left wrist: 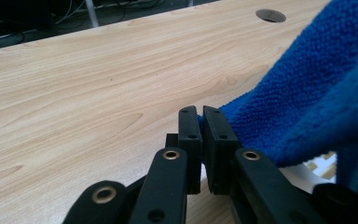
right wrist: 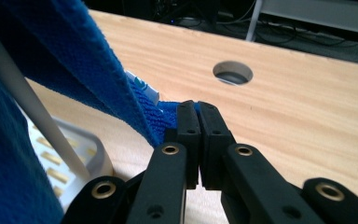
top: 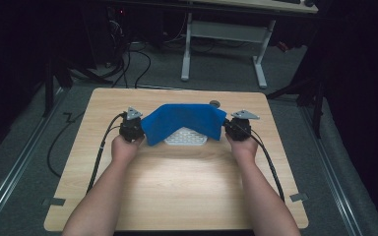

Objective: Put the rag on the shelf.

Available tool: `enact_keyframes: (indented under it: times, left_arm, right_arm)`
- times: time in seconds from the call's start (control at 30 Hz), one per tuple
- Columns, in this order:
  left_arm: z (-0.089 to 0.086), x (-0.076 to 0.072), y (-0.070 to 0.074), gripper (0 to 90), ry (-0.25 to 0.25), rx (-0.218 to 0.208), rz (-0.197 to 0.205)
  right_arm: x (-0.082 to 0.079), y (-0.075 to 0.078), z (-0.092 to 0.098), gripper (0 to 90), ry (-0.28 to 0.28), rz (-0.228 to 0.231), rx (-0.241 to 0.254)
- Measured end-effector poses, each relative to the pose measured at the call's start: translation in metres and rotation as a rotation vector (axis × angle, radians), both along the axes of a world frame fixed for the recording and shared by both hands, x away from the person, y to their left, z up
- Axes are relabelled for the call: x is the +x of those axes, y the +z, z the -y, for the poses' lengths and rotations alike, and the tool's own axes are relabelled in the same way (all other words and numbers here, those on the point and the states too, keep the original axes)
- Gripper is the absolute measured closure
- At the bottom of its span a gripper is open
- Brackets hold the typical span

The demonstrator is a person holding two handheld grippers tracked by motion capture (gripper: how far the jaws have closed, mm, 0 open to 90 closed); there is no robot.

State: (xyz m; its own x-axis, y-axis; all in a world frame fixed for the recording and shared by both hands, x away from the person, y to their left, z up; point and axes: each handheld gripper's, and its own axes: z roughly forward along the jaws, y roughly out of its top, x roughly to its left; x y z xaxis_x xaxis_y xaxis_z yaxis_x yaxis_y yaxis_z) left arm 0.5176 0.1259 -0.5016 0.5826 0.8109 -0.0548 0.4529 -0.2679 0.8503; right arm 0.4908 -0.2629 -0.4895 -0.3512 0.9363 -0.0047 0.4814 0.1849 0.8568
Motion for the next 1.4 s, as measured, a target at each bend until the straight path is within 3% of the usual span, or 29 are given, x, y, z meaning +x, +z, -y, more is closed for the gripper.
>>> enact_keyframes:
  times: [0.1, 0.2, 0.37, 0.43, 0.5, 0.7, 0.8, 0.9, 1.1, 1.17, 1.3, 1.4]
  left_arm:
    - [-0.002, 0.001, -0.001, 73.2, 0.026, -0.002, -0.026]
    - [-0.006, 0.001, -0.001, 64.6, 0.037, -0.001, -0.056]
    - [-0.010, -0.008, 0.004, 53.8, 0.072, 0.000, -0.030]
    - [-0.012, -0.011, 0.005, 51.2, 0.082, 0.001, -0.032]
    - [-0.014, -0.015, 0.004, 51.1, 0.090, 0.000, -0.037]
    - [-0.020, -0.026, -0.002, 50.0, 0.116, 0.006, -0.053]
    - [-0.023, -0.030, -0.004, 48.3, 0.124, 0.002, -0.067]
    - [-0.026, -0.037, -0.005, 47.3, 0.127, 0.001, -0.053]
    - [-0.031, -0.057, -0.006, 46.6, 0.125, 0.005, -0.041]
    - [-0.033, -0.065, -0.008, 46.5, 0.122, 0.012, -0.038]
    - [-0.036, -0.080, -0.013, 46.6, 0.113, 0.025, -0.049]
    - [-0.036, -0.092, -0.017, 46.6, 0.101, 0.045, -0.043]
  right_arm:
    - [-0.001, -0.003, 0.000, 87.8, -0.002, -0.018, 0.000]
    - [-0.005, -0.004, 0.001, 77.4, -0.004, -0.008, 0.011]
    - [-0.014, -0.002, 0.005, 73.5, -0.014, -0.018, 0.014]
    - [-0.018, -0.001, 0.007, 73.3, -0.019, 0.000, 0.015]
    - [-0.021, -0.001, 0.010, 72.0, -0.037, -0.005, -0.005]
    - [-0.030, -0.006, 0.022, 72.0, -0.066, -0.029, -0.007]
    - [-0.037, -0.008, 0.026, 72.0, -0.068, -0.016, -0.006]
    - [-0.045, -0.010, 0.029, 71.6, -0.066, -0.031, -0.018]
    - [-0.065, -0.013, 0.032, 69.2, -0.041, -0.003, -0.038]
    - [-0.072, -0.013, 0.032, 65.3, -0.040, -0.015, -0.052]
    - [-0.090, -0.015, 0.031, 56.9, -0.032, 0.033, -0.064]
    - [-0.103, -0.018, 0.031, 51.6, -0.026, 0.037, -0.072]
